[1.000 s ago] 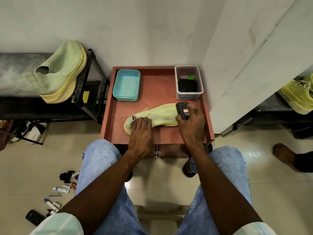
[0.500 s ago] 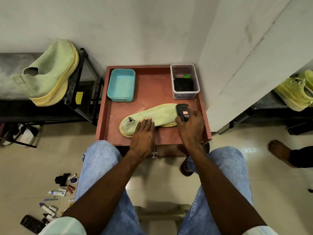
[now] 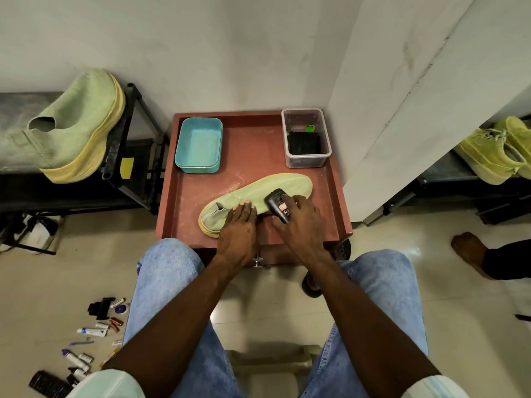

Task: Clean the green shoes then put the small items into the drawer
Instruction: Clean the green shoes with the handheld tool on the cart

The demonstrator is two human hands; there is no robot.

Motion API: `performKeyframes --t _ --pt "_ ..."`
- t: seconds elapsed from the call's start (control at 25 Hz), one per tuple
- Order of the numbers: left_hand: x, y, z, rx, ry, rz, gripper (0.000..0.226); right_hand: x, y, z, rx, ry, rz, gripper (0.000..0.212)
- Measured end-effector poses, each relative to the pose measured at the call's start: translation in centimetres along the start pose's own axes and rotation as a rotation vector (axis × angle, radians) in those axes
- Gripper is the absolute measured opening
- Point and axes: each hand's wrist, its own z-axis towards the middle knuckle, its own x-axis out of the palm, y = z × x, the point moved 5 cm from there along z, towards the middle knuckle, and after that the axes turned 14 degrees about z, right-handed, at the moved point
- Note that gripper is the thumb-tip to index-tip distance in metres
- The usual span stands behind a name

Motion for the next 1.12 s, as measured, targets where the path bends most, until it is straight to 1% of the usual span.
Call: performKeyframes --t 0.04,0.12,0.16,0.2,0.28,0.32,0.4,0.44,0.48,0.52,0.6,0.68,0.76,0.84,0.88,0.96,1.04,1.08,1.12 --pt "0.1 0.0 0.1 0.000 0.008 0.012 0.073 -0.5 -0.7 0.1 0.034 -0.015 -0.010 0.059" --pt "0.1 0.0 0.1 -0.004 0.003 0.026 0.075 -2.5 -2.6 0.7 0.240 -0.193 0.079 0.055" --pt "0.1 0.0 0.1 -0.006 0.005 0.029 0.074 -3.1 -2.7 0.8 0.276 -0.275 0.118 0.054" --pt "0.1 0.0 0.0 -0.009 0.002 0.026 0.074 -3.2 -2.0 1.0 0.247 -0.296 0.134 0.053" --pt "-0.1 -0.2 -0.4 -0.014 -0.054 0.029 0.072 -2.1 -0.4 1.1 0.115 -0.199 0.100 0.054" --pt "-0.4 -0.4 -0.6 -0.023 -0.107 0.019 0.072 -1.9 -0.3 1.1 0.103 -0.171 0.059 0.055" --pt "-1.6 -0.6 -1.0 -0.061 -0.261 -0.026 0.069 -3.0 -1.6 1.5 0.248 -0.240 0.094 0.055" --pt "-2.4 -0.4 -1.0 -0.088 -0.332 -0.033 0.069 -3.7 -2.3 1.7 0.304 -0.288 0.165 0.055" --pt "-3.1 -0.2 -1.0 -0.115 -0.379 -0.024 0.070 -4.0 -2.3 1.8 0.295 -0.304 0.246 0.056" --pt "-3.6 0.2 -0.8 -0.141 -0.398 -0.010 0.072 -4.0 -1.7 2.0 0.244 -0.281 0.312 0.056" --pt "-3.9 0.8 -0.3 -0.186 -0.388 0.010 0.076 -3.1 0.0 2.0 0.123 -0.175 0.348 0.056" --pt "-3.6 0.9 -0.2 -0.206 -0.372 0.014 0.073 -2.5 0.8 2.1 0.092 -0.139 0.303 0.054" --pt "-3.2 0.3 -0.3 -0.147 -0.386 0.035 0.058 -2.6 0.5 2.3 0.109 -0.171 0.292 0.053" --pt "-2.7 -0.1 -0.7 -0.039 -0.419 0.035 0.038 -3.0 0.3 2.4 0.122 -0.199 0.310 0.051" --pt "-2.5 0.0 -0.9 0.012 -0.434 0.034 0.032 -3.0 0.0 2.4 0.134 -0.194 0.319 0.051" --pt "-2.2 0.0 -1.3 0.075 -0.454 0.050 0.033 -2.8 -0.6 2.2 0.176 -0.169 0.320 0.053" --pt "-2.1 -0.2 -1.5 0.098 -0.433 0.082 0.038 -3.1 -0.8 2.1 0.202 -0.177 0.296 0.053" --pt "-1.9 -0.4 -1.4 0.105 -0.425 0.091 0.037 -3.1 -0.5 2.1 0.173 -0.177 0.260 0.054" --pt "-1.8 -0.4 -1.4 0.110 -0.421 0.088 0.034 -2.8 0.2 2.0 0.117 -0.139 0.218 0.054"
